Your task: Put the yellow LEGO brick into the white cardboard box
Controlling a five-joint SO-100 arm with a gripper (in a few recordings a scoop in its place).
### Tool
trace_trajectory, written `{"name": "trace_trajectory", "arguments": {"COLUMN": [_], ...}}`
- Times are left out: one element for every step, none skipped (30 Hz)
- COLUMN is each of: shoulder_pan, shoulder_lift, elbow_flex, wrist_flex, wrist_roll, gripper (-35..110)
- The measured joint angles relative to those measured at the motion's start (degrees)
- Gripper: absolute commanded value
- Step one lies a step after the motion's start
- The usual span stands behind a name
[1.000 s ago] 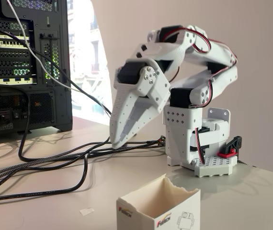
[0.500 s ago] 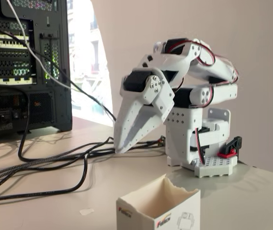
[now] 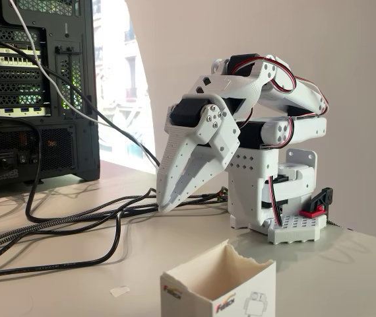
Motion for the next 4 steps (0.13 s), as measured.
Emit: {"name": "trace_trajectory", "arguments": {"shoulder_pan": [0.0, 0.0, 0.0, 0.0], "shoulder_lift": [0.0, 0.0, 0.0, 0.0], "elbow_flex": [0.0, 0.0, 0.0, 0.0], "wrist_flex": [0.0, 0.0, 0.0, 0.0], "wrist_roll": [0.0, 0.0, 0.0, 0.0], "gripper": [-9, -9, -9, -9]}}
